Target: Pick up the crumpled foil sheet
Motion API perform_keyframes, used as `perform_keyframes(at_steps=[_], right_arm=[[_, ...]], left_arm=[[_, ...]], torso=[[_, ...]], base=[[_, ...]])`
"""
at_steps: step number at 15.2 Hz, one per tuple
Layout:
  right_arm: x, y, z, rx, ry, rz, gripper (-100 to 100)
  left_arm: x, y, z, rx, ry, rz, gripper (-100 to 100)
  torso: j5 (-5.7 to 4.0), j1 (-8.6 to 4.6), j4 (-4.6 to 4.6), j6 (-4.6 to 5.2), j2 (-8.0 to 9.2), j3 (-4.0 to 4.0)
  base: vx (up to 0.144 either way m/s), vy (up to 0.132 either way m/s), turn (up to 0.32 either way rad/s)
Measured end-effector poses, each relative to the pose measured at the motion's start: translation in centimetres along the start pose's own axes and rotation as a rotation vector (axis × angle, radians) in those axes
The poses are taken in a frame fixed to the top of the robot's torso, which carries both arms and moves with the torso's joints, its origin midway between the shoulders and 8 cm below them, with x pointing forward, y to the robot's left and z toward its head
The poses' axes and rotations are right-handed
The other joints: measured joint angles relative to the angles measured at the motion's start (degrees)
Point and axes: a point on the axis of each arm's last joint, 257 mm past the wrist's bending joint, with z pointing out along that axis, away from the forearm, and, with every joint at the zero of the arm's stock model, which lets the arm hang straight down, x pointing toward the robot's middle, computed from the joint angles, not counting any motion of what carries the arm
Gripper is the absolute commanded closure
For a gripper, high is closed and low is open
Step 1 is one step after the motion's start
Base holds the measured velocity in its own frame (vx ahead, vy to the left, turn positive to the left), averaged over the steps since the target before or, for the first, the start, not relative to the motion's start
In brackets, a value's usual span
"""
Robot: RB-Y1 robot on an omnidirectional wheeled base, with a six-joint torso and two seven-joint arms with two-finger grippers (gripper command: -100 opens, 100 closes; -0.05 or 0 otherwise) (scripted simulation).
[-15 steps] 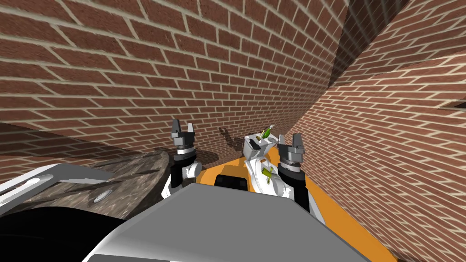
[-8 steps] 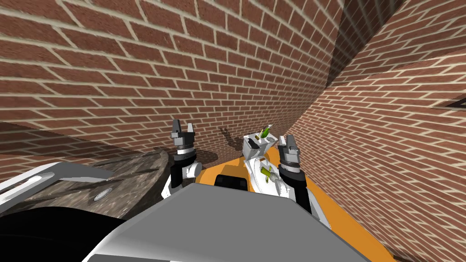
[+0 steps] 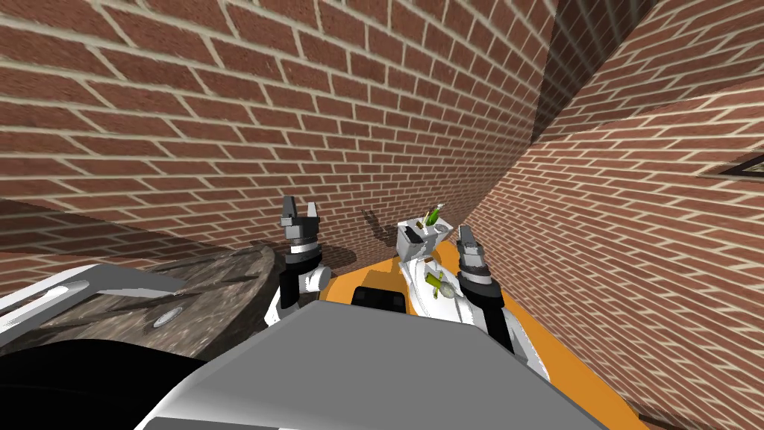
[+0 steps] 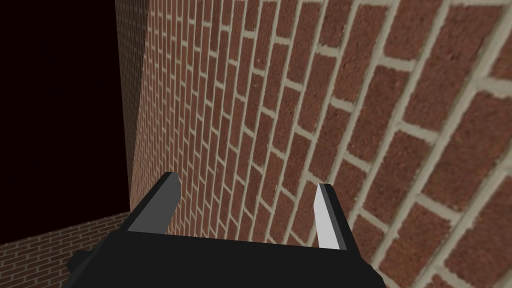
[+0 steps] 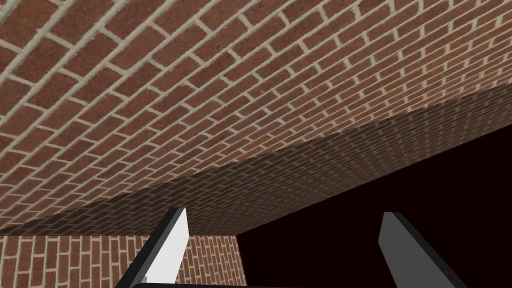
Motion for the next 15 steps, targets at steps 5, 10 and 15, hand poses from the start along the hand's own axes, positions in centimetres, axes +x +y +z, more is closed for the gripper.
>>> perform_keyframes(at_steps=[5, 10, 15], right_arm=[[0.6, -0.7, -0.6, -0.007, 0.043, -0.139, -100], [1.2, -1.6, -1.3, -0.018, 0.089, -0.29, -100], [1.7, -2.3, -1.9, -0.031, 0.123, -0.418, -100]], left_arm=[[0.0, 0.0, 0.0, 0.0, 0.0, 0.0, 0], [0.0, 0.0, 0.0, 0.0, 0.0, 0.0, 0], [0.0, 0.0, 0.0, 0.0, 0.0, 0.0, 0]], torso=[[0.01, 0.02, -0.01, 0.0, -0.03, -0.02], [0.0, 0.0, -0.01, 0.0, -0.04, -0.02], [0.01, 0.05, -0.01, 0.0, -0.06, -0.04]], base=[[-0.008, -0.025, -0.006], [-0.005, -0.024, -0.004], [-0.001, -0.019, -0.006]])
